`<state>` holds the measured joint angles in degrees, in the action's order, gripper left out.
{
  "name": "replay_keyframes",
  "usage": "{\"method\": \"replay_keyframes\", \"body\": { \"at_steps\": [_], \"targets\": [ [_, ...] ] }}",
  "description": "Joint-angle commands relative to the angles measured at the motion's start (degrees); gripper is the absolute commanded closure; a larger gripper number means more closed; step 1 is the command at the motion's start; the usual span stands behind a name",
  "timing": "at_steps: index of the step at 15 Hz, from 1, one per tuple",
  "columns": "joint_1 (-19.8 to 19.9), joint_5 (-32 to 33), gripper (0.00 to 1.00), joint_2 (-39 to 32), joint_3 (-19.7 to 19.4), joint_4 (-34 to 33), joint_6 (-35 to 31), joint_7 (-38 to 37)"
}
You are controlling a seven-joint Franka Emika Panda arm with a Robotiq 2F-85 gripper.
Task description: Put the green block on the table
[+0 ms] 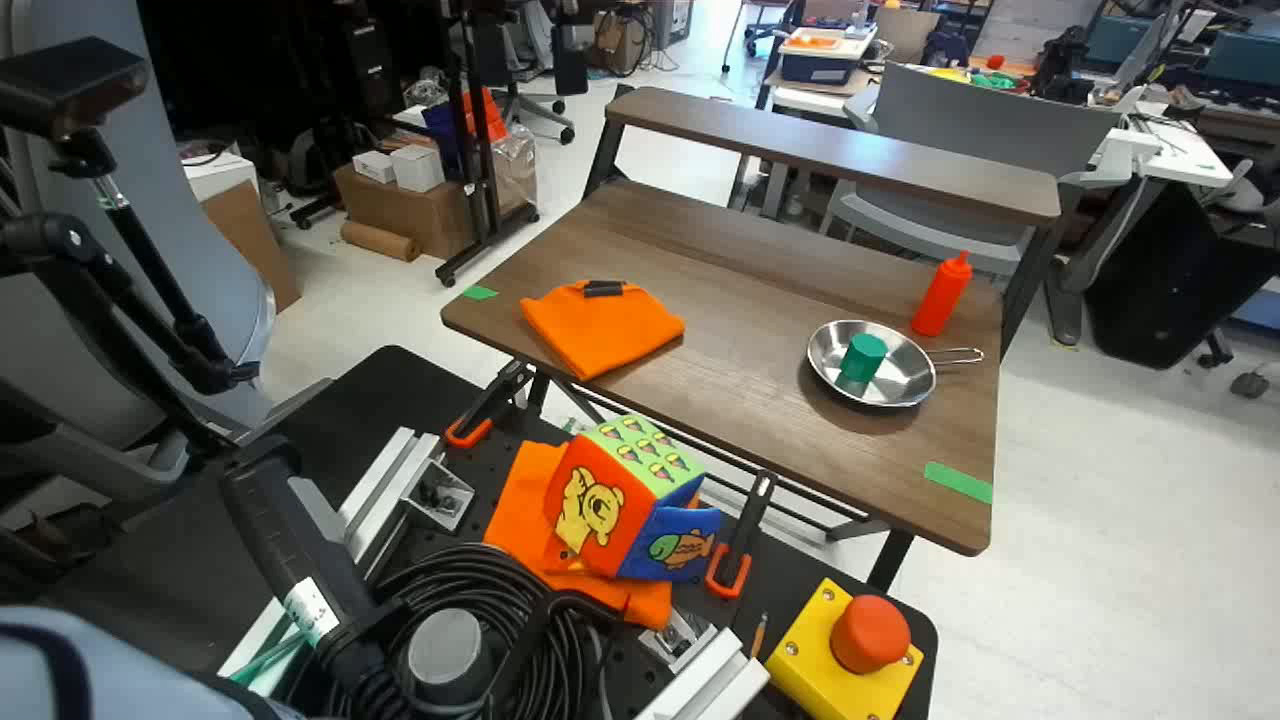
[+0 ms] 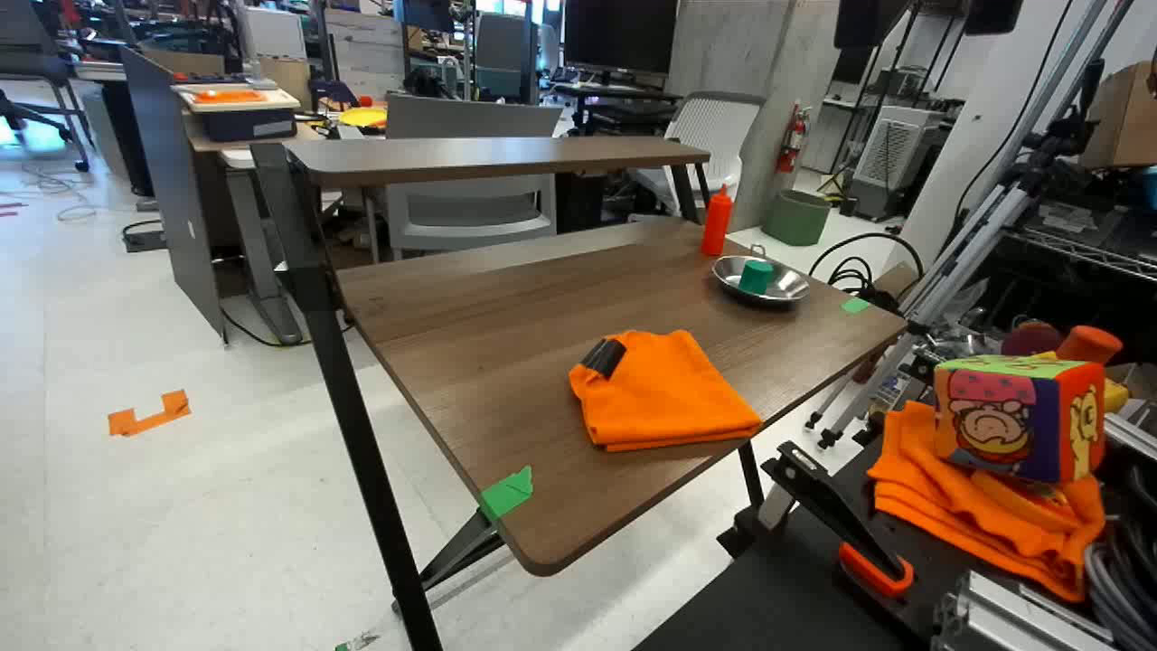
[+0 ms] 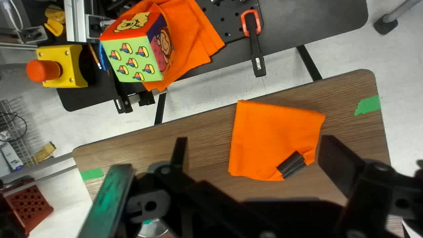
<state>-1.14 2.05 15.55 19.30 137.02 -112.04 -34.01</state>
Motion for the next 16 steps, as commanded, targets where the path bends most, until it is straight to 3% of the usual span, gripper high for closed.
{"method": "replay_keyframes", "body": {
  "at_steps": [1, 8, 11, 16],
  "targets": [
    [-2.1, 0.6, 0.0, -0.2, -2.0, -0.1, 0.1, -0.5],
    [-1.6, 1.9, 0.0, -0.1, -3.1, 0.3, -1.2, 0.5],
    [-0.4, 2.8, 0.0, 0.5, -6.6, 1.1, -4.8, 3.4],
    [3.2, 3.9, 0.0, -0.6, -14.3, 3.4, -16.8, 11.1]
  ]
}}
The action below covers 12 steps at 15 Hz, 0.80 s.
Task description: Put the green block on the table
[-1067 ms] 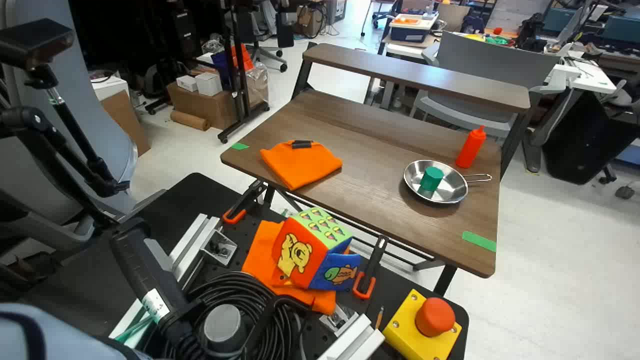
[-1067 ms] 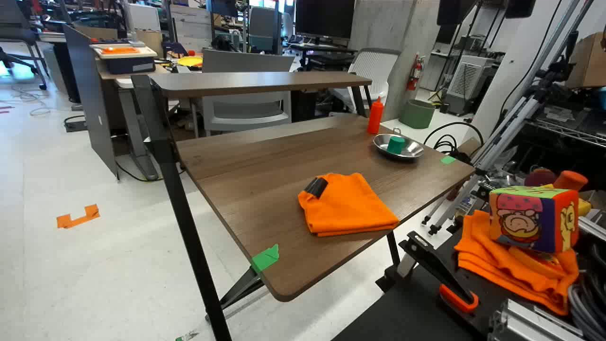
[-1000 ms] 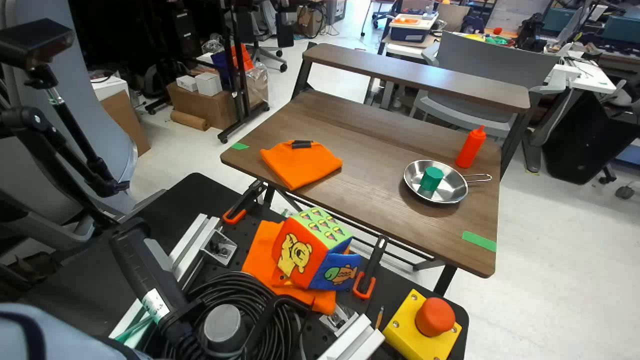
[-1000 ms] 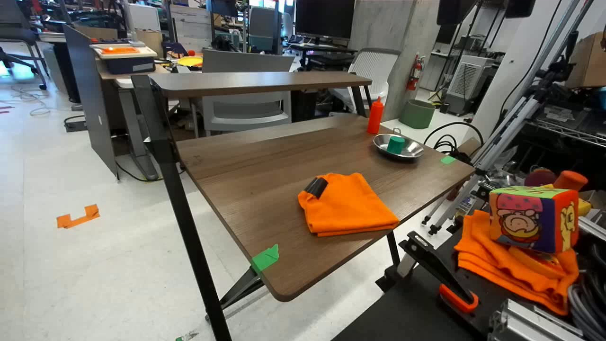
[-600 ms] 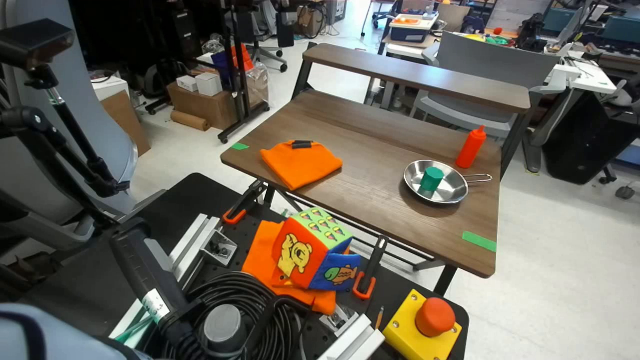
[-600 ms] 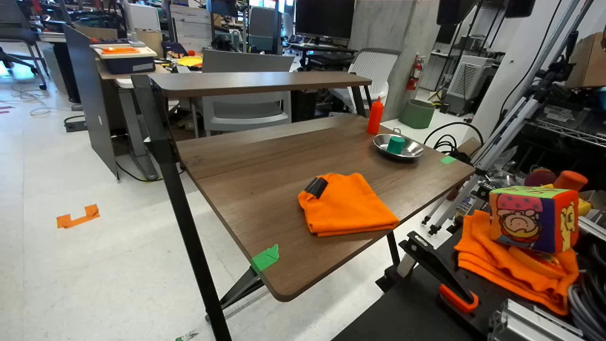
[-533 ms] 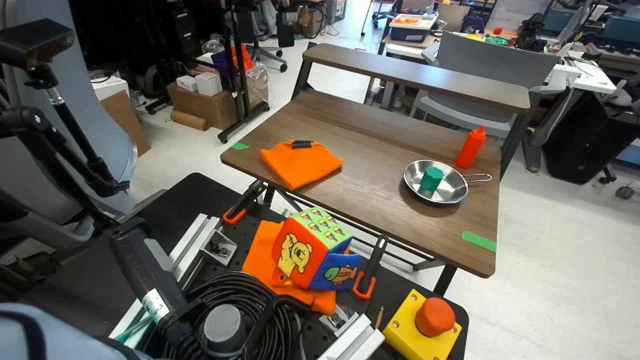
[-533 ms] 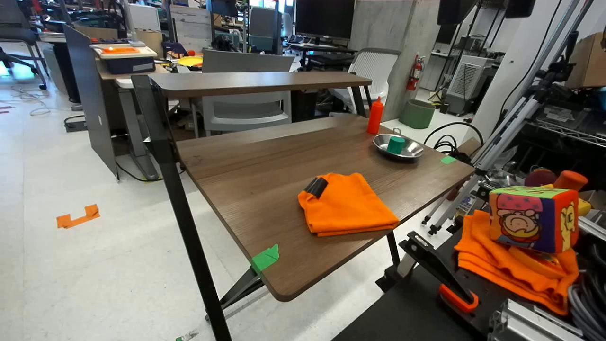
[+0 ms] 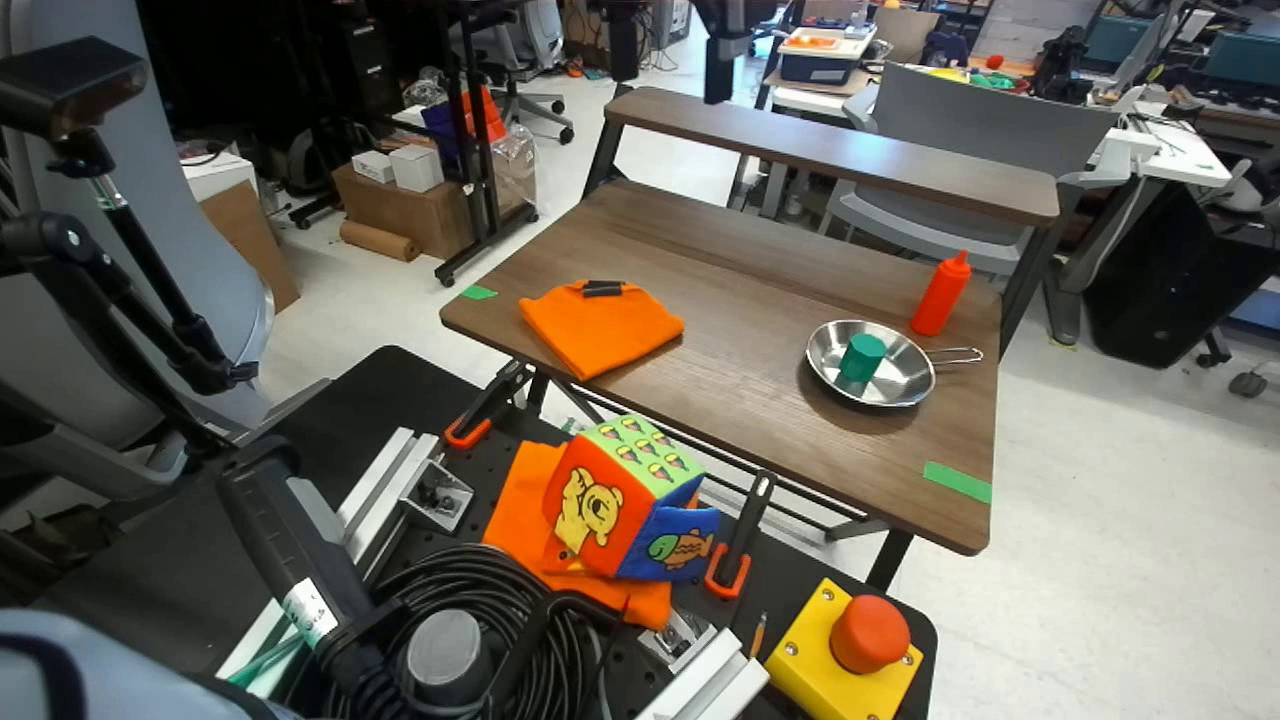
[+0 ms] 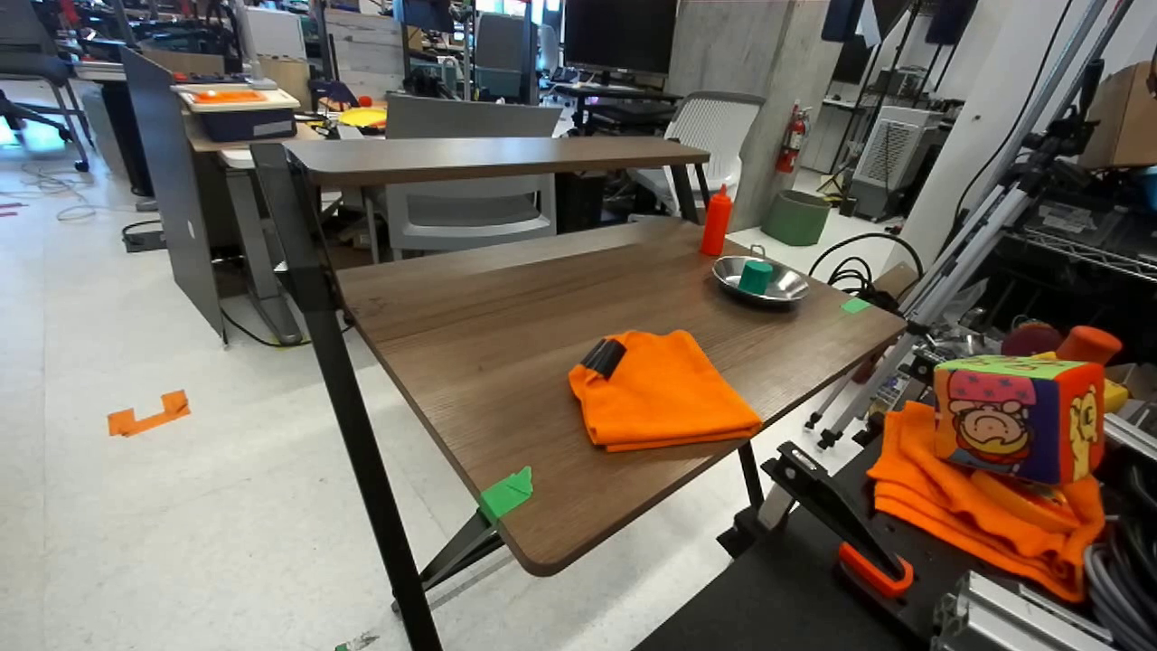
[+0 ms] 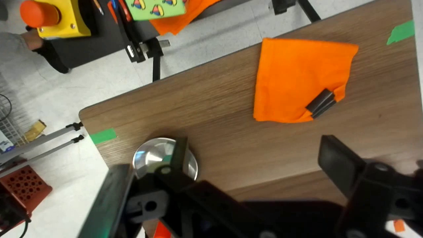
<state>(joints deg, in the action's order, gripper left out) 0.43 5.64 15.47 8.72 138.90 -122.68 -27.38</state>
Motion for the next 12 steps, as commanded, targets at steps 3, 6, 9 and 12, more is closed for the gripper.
{"method": "replay_keyframes", "body": {
  "at_steps": [3, 6, 9, 12],
  "targets": [
    [4.1, -1.3, 0.0, -2.7, -8.0, 1.8, -12.8, 8.1],
    [6.3, -3.9, 0.0, -6.9, -11.7, 0.4, -17.6, 9.5],
    [7.8, -5.9, 0.0, -12.2, -14.3, -1.3, -20.6, 10.0],
    [8.4, -8.5, 0.0, -18.2, -15.7, -3.1, -23.4, 8.4]
  ]
}}
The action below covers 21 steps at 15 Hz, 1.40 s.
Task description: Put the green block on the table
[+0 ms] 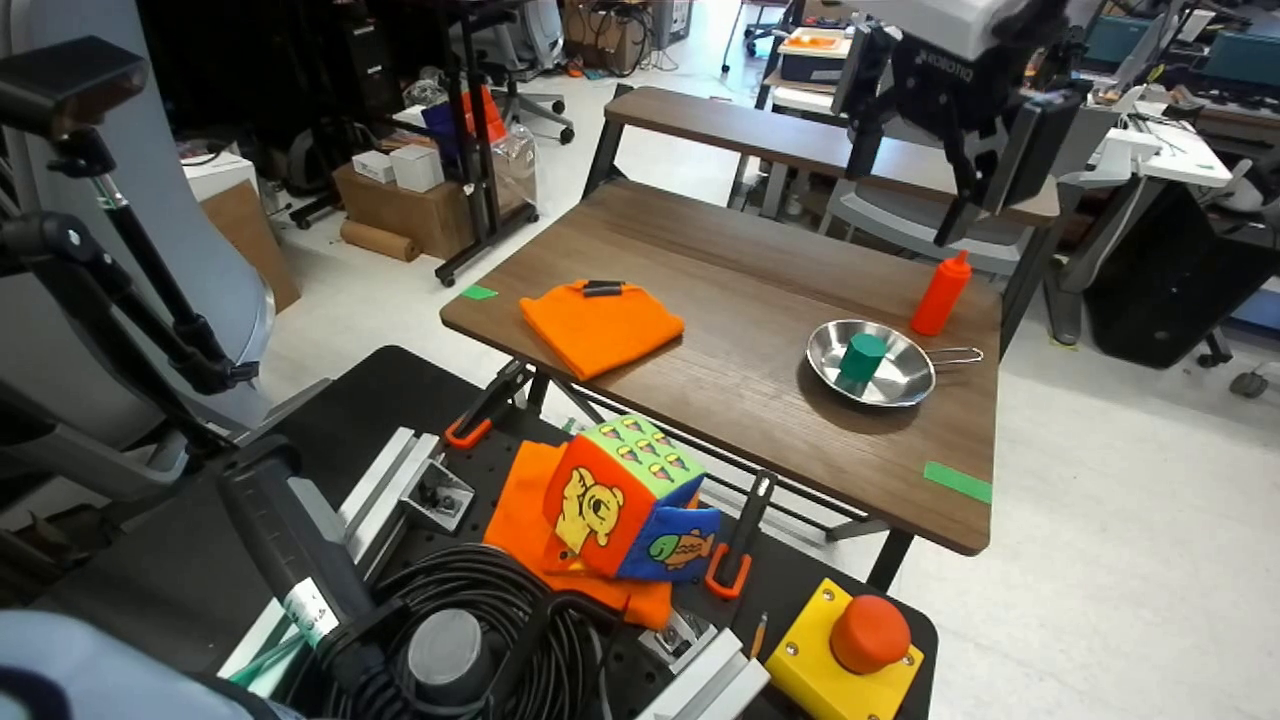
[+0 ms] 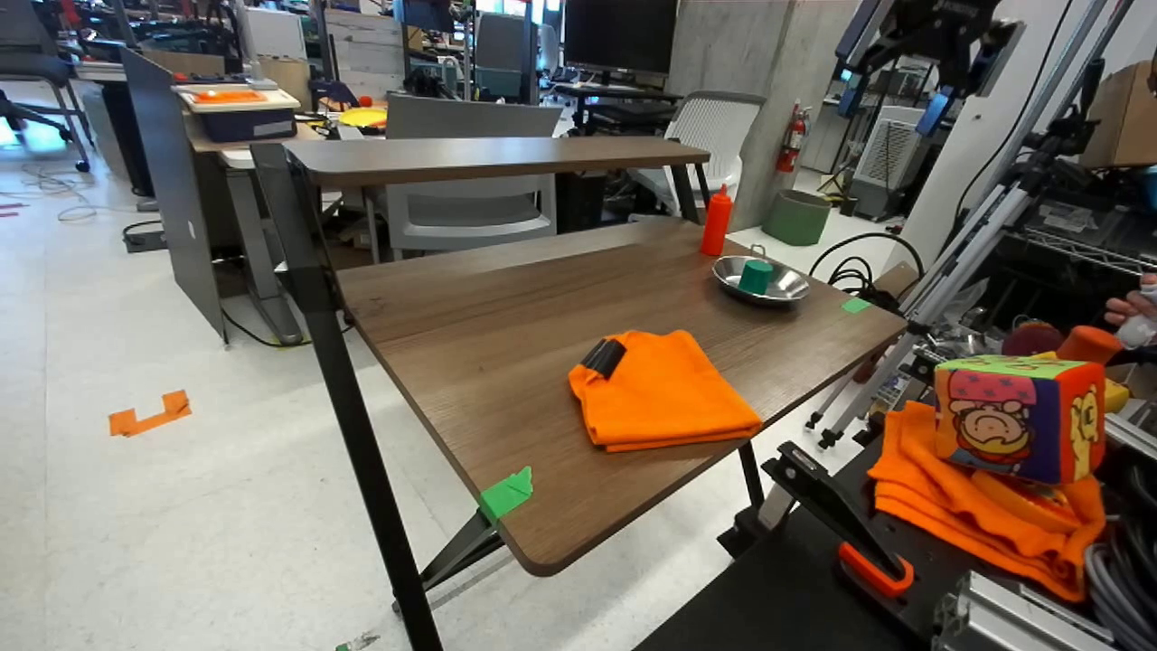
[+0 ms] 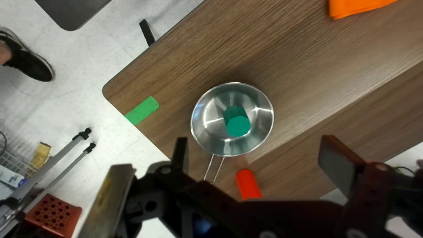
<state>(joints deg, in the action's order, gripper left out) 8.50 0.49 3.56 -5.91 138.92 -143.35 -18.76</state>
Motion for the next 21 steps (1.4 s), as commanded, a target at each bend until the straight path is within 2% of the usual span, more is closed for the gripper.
{"method": "replay_keyframes", "body": {
  "at_steps": [1, 5, 12, 21],
  "targets": [
    [0.4, -4.0, 0.0, -8.5, -1.4, -4.0, -3.7, -1.0],
    [-0.2, -5.8, 0.0, -17.3, -2.4, -8.8, -6.1, -5.3],
    [-2.7, -6.7, 0.0, -32.1, -4.1, -20.7, -5.2, -14.8],
    [-5.9, -6.4, 0.0, -42.3, -5.3, -30.1, -4.4, -20.9]
  ]
}}
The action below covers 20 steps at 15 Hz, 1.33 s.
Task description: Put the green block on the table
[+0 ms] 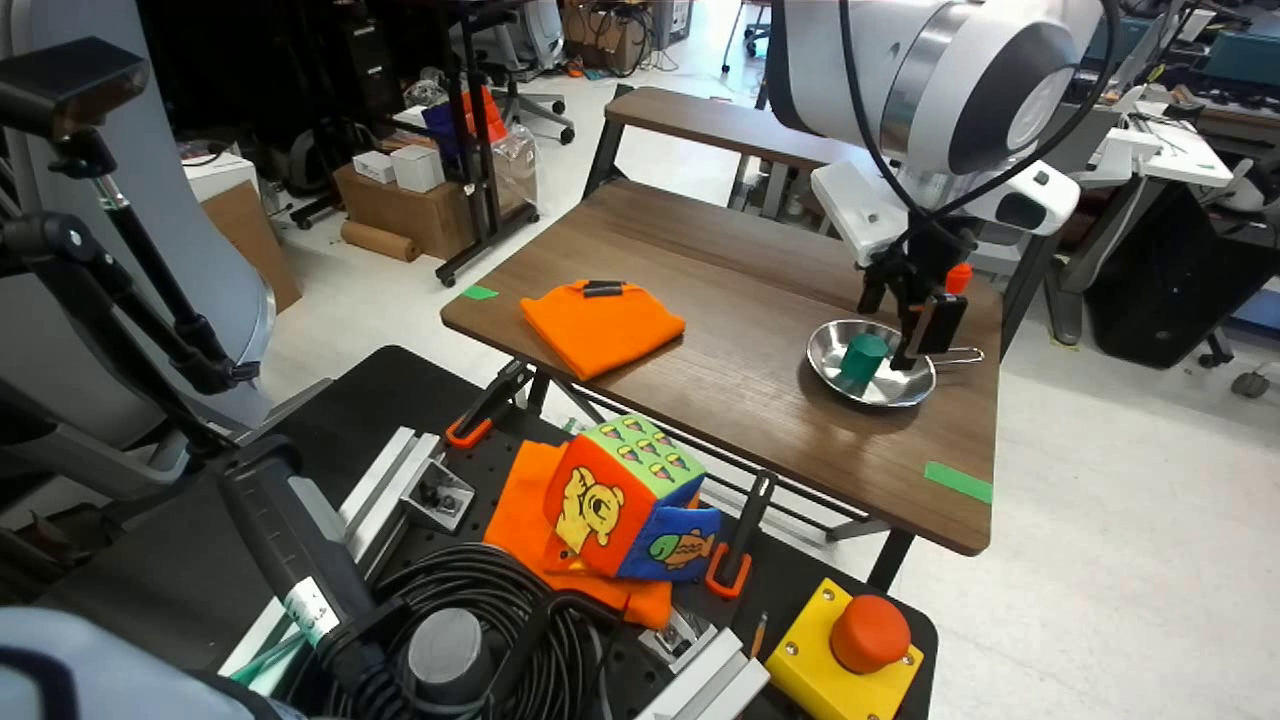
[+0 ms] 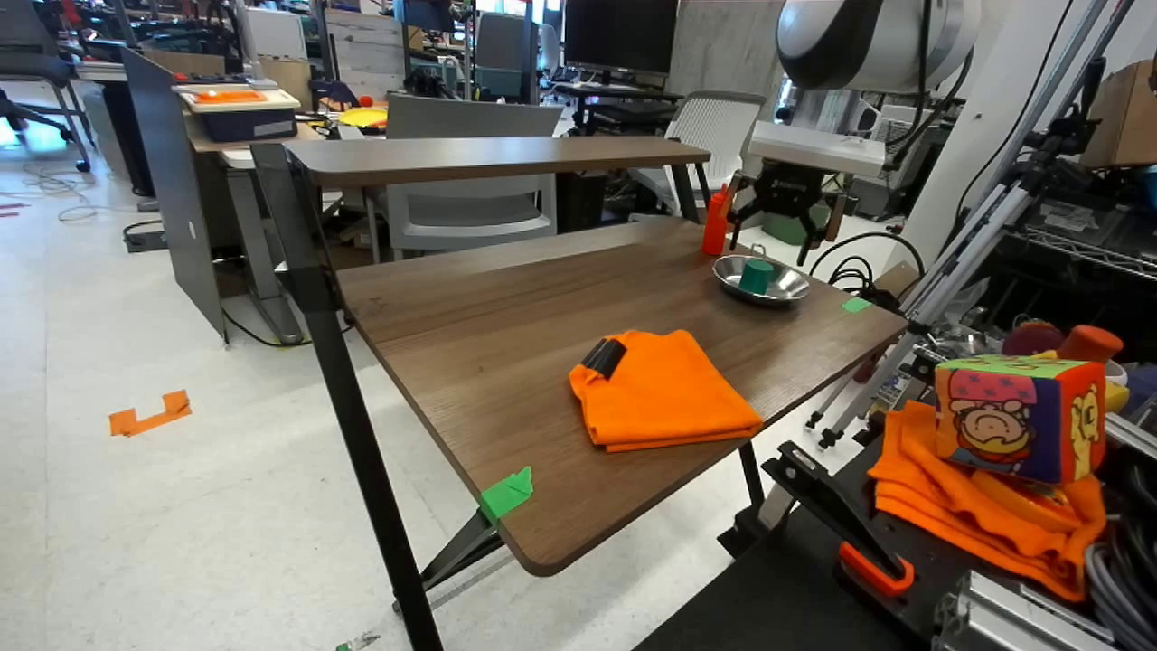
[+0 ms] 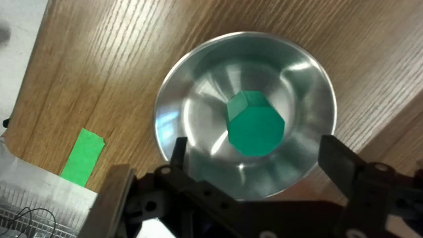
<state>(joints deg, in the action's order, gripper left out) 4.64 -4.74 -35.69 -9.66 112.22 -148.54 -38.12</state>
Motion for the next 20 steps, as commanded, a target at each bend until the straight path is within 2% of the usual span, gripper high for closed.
{"method": "replay_keyframes", "body": {
  "at_steps": [1, 2, 6, 9, 14, 17, 20],
  "targets": [
    [-2.4, -1.1, 0.13, -3.6, -1.7, -3.7, 0.8, -1.9],
    [-2.9, -0.8, 0.28, -4.2, -2.0, -3.8, 0.7, -2.4],
    [-3.9, -0.7, 0.59, -5.8, -2.7, -4.2, 0.7, -3.6],
    [-3.5, -1.5, 0.81, -4.1, -2.0, -3.4, 1.1, -3.0],
    [-2.7, -4.5, 0.82, 5.1, 1.1, 1.2, 0.8, 0.0],
    [-4.7, -5.3, 0.82, 7.8, 2.4, 0.1, 1.3, -2.0],
    [-8.0, -4.2, 0.82, 7.2, 2.5, -2.3, 1.7, -6.4]
  ]
}}
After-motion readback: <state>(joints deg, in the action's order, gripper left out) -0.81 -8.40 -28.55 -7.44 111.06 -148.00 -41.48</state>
